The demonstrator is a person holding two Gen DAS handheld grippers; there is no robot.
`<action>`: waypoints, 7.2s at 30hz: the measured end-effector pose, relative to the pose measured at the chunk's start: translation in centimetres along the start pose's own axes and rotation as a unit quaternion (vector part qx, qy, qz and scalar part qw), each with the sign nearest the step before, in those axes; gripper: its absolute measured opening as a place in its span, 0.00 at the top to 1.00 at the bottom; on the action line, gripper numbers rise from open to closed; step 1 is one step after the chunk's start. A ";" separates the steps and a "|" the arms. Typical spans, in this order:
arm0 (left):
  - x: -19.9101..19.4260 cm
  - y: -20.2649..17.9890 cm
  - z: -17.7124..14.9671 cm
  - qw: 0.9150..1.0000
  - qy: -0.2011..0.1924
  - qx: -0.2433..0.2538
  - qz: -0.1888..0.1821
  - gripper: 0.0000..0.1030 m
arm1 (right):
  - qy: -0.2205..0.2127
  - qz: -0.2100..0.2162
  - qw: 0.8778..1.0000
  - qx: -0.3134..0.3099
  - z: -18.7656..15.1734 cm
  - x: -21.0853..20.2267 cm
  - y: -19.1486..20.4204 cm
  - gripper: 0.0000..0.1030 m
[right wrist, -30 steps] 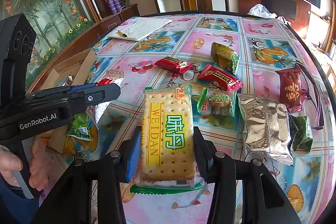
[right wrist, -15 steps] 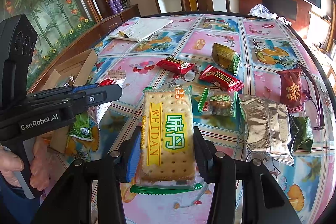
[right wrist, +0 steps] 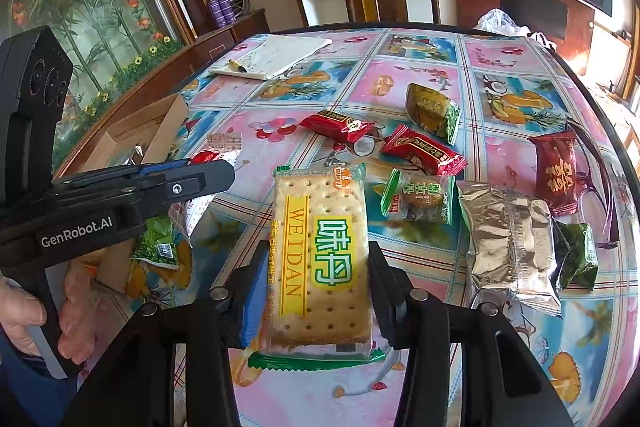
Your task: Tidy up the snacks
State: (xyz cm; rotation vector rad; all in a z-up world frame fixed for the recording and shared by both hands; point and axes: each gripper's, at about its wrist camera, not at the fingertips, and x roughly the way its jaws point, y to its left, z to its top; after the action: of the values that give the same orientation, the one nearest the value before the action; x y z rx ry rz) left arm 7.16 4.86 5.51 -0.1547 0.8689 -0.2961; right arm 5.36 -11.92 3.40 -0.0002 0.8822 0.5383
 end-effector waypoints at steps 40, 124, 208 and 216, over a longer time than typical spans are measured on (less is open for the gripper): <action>-7.2 3.3 -0.5 0.995 -0.070 -0.065 -0.020 0.76 | -0.031 0.025 0.999 0.026 0.7 -1.2 1.0 0.52; -18.0 16.5 -12.7 0.927 -0.253 -0.190 0.202 0.24 | -0.004 0.223 0.975 -0.017 4.9 7.3 22.4 0.37; 0.7 -4.8 -6.4 0.997 0.066 0.027 0.042 0.22 | -0.005 -0.139 0.988 0.067 1.3 -0.9 -8.8 0.34; 1.3 -5.0 -6.5 0.996 0.045 0.048 0.065 0.62 | 0.027 -0.142 0.989 0.036 0.3 0.0 -7.2 0.39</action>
State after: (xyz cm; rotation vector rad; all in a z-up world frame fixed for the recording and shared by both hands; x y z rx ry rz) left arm 2.02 -0.39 1.69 0.0059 0.9474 -0.2234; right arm 8.76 -18.10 2.02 -0.0751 0.9347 0.2406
